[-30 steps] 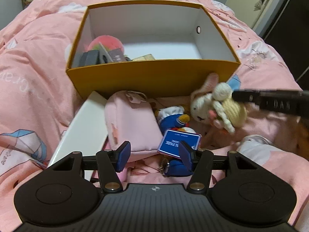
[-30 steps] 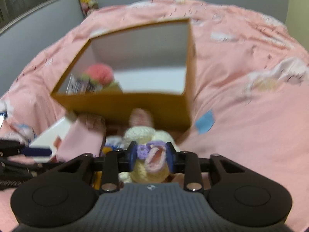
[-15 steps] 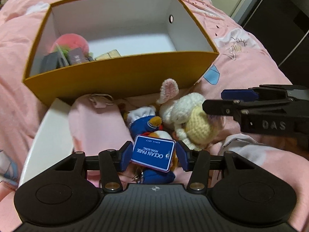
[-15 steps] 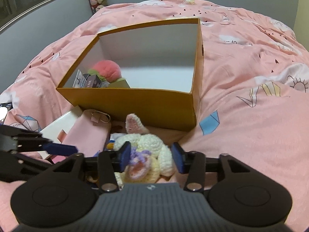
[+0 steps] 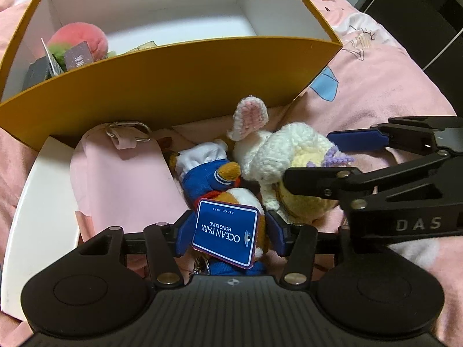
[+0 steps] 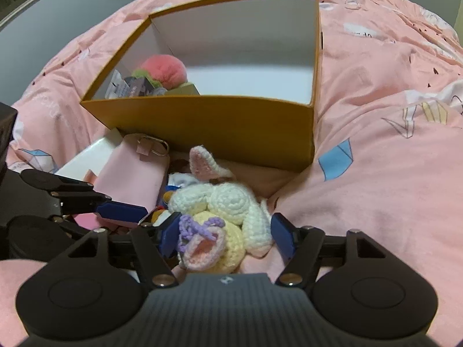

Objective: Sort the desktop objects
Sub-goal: 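Grasp the penguin plush by its blue tag with the left tool while the right tool grasps the crocheted bunny, then lift the penguin plush with the left tool while the right tool lifts the bunny over the box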

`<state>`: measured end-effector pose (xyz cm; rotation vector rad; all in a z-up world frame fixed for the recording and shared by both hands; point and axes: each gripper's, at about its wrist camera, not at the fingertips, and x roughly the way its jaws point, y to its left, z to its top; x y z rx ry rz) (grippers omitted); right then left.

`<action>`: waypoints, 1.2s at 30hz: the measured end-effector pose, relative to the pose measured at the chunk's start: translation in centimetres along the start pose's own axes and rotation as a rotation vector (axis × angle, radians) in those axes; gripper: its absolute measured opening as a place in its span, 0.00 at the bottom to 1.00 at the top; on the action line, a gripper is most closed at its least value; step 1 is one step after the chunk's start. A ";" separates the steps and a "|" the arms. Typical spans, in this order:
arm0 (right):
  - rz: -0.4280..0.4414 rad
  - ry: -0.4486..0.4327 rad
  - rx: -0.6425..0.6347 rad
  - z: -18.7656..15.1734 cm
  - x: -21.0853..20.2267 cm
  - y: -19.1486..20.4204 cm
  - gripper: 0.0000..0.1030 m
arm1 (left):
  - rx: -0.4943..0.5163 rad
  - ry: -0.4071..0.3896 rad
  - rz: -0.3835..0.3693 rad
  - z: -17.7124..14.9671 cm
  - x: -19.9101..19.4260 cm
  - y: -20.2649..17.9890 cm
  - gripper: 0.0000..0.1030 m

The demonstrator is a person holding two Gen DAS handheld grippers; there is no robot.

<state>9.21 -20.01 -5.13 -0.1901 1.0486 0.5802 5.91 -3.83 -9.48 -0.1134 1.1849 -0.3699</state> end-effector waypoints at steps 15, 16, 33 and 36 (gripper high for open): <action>0.006 0.058 0.043 -0.5 1.6 -1.0 0.70 | 0.024 0.024 0.015 0.0 1.7 -0.6 0.68; 0.005 0.050 0.043 -0.6 1.4 -1.0 0.68 | 0.018 0.030 0.020 0.0 1.9 -0.5 0.68; 0.173 -0.093 0.185 0.8 -3.3 -2.6 0.63 | -0.121 -0.060 -0.088 -0.8 -0.3 2.5 0.58; 0.187 -0.113 0.186 1.0 -3.7 -2.5 0.63 | -0.177 -0.111 -0.127 -1.2 -2.2 3.6 0.56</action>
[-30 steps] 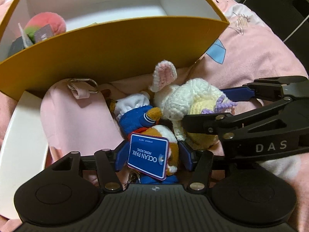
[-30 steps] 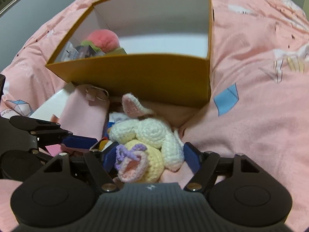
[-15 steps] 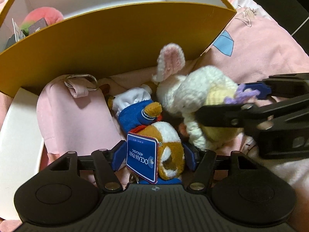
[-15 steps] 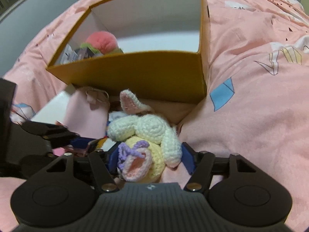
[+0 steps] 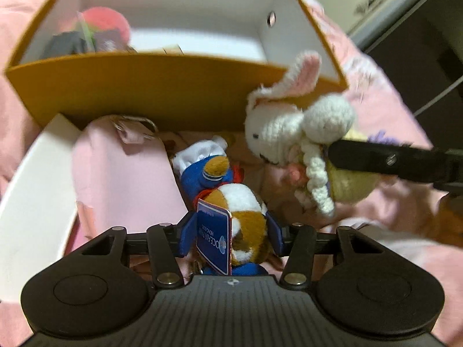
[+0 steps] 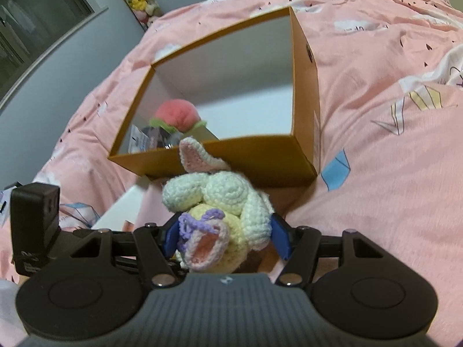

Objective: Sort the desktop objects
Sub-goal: 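Lift the penguin plush with the left tool while the right tool lifts the bunny over the box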

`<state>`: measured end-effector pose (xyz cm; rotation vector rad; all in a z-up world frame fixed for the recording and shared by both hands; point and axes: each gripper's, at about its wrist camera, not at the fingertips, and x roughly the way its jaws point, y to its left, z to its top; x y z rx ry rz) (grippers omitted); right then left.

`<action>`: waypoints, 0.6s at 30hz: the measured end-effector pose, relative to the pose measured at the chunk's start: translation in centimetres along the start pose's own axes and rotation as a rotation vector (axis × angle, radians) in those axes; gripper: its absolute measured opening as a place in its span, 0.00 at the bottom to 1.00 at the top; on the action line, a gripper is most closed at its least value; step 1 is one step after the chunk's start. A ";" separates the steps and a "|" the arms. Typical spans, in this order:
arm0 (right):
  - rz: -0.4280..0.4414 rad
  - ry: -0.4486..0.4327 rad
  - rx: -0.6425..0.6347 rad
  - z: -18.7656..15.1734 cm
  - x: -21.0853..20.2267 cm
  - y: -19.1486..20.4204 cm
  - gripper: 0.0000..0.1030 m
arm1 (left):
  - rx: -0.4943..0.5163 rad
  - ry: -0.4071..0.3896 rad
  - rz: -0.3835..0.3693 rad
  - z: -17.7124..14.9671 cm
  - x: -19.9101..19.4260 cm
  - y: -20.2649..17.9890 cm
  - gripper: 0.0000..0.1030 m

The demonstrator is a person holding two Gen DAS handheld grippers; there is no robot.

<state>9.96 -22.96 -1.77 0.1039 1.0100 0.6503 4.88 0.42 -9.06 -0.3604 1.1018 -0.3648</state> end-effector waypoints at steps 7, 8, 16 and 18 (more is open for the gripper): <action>0.036 -0.037 -0.032 0.6 -1.3 1.1 0.63 | -0.036 -0.083 -0.046 0.4 -4.0 0.8 0.54; 0.040 -0.043 -0.038 0.7 -1.6 1.3 0.63 | -0.030 -0.091 -0.048 0.5 -4.3 0.8 0.54; 0.064 -0.118 -0.066 2.1 -4.0 1.9 0.63 | 0.007 -0.203 -0.046 0.2 -8.3 -0.6 0.54; 0.082 -0.142 -0.064 2.6 -4.5 2.0 0.63 | 0.014 -0.228 -0.045 0.7 -8.5 -1.2 0.54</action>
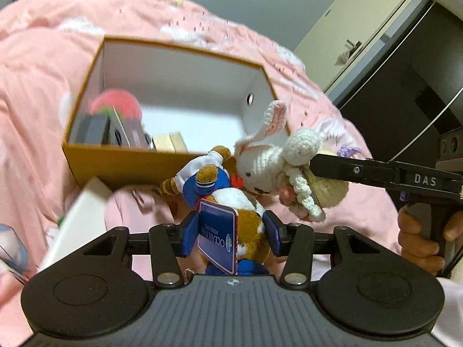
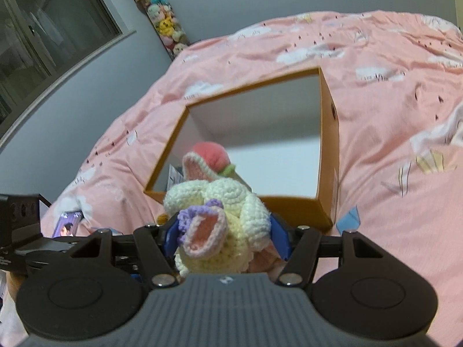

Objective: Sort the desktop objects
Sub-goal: 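Lift the penguin plush with the left tool while the right tool lifts the bunny over the box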

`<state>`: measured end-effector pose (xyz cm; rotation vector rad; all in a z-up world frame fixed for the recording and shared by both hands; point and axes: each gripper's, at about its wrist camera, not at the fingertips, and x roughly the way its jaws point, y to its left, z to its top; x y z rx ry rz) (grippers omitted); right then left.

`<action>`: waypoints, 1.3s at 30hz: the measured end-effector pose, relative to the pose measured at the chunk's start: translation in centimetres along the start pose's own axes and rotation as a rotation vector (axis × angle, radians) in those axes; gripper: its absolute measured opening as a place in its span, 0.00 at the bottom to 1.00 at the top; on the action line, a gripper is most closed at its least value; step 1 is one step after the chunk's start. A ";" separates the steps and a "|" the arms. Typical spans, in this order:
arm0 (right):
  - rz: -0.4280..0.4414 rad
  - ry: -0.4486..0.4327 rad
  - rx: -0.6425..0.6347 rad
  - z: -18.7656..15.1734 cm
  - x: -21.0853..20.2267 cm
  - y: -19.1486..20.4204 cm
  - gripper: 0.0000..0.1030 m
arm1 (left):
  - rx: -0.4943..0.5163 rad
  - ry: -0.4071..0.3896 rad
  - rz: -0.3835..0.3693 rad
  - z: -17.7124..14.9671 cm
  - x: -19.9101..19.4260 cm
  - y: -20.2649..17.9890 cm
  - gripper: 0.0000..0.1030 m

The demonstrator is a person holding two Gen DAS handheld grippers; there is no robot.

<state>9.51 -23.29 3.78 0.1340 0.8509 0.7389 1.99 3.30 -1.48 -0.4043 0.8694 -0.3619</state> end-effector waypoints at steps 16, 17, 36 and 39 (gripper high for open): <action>0.009 -0.142 -0.059 5.4 0.5 1.9 0.63 | 0.026 -0.181 0.014 7.4 -2.4 -0.5 0.54; -0.012 -0.143 -0.070 5.6 0.9 1.9 0.63 | 0.023 -0.178 0.012 7.8 -1.9 -0.5 0.54; -0.302 0.022 -0.461 5.6 8.6 0.0 0.63 | 0.011 0.001 0.000 10.3 9.7 0.9 0.53; -0.310 0.047 -0.498 5.4 9.0 -0.3 0.63 | 0.007 0.011 -0.001 10.3 10.1 0.9 0.53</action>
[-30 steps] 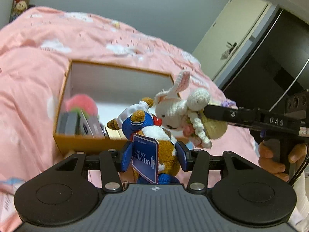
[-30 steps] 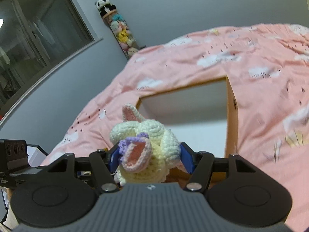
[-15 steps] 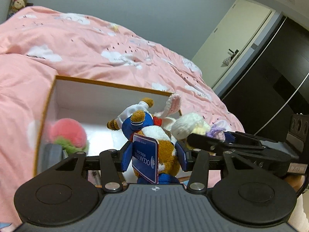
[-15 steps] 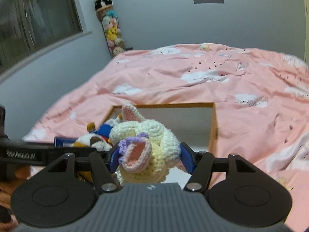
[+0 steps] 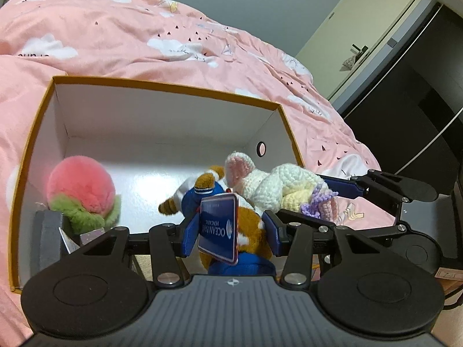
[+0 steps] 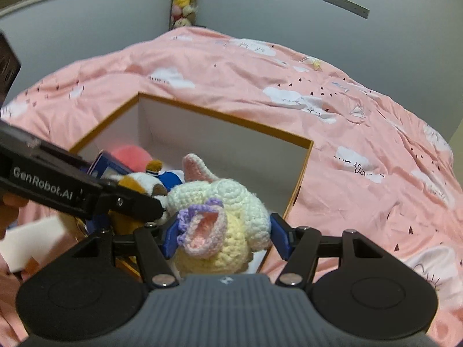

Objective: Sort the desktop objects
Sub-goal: 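Lift the penguin plush with the left tool while the right tool lifts the bunny over the box, then lower the penguin into the box with the left tool while the right tool lowers the bunny beside it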

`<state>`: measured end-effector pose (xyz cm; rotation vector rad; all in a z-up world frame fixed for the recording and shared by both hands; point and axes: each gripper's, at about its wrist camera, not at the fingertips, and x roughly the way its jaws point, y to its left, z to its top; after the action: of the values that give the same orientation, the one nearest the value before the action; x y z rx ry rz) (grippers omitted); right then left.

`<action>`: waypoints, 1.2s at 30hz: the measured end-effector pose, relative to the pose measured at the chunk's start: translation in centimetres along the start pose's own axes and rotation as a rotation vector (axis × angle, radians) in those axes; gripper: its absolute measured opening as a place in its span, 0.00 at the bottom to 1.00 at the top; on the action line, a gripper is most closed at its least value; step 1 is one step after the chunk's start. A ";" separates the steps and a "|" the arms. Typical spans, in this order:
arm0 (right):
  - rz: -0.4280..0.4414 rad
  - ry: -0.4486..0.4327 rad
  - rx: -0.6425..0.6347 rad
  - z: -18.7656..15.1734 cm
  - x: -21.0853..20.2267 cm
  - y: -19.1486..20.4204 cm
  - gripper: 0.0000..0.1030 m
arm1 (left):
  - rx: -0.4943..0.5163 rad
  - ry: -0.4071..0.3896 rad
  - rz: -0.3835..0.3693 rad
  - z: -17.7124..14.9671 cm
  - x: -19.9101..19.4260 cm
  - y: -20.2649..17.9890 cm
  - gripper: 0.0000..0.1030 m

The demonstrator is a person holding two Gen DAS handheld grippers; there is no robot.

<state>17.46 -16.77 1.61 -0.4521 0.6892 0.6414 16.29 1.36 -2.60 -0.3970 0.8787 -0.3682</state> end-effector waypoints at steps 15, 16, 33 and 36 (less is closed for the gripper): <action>0.009 0.117 -0.178 -0.2 2.1 1.8 0.66 | 0.054 0.051 0.069 -0.7 2.4 -0.5 0.52; 0.009 0.119 -0.182 -0.2 2.2 1.8 0.66 | 0.058 0.052 0.072 -0.8 2.5 -0.5 0.52; 0.044 0.125 -0.184 -0.5 0.5 2.3 0.75 | 0.037 0.046 0.072 -1.4 2.8 -0.1 0.55; 0.052 0.115 -0.161 -0.3 0.0 2.1 0.75 | 0.019 0.043 0.065 -1.3 2.6 0.2 0.56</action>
<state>15.95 -15.46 1.04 -0.6251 0.7637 0.7273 16.83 0.05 -5.18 -0.3430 0.9271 -0.3261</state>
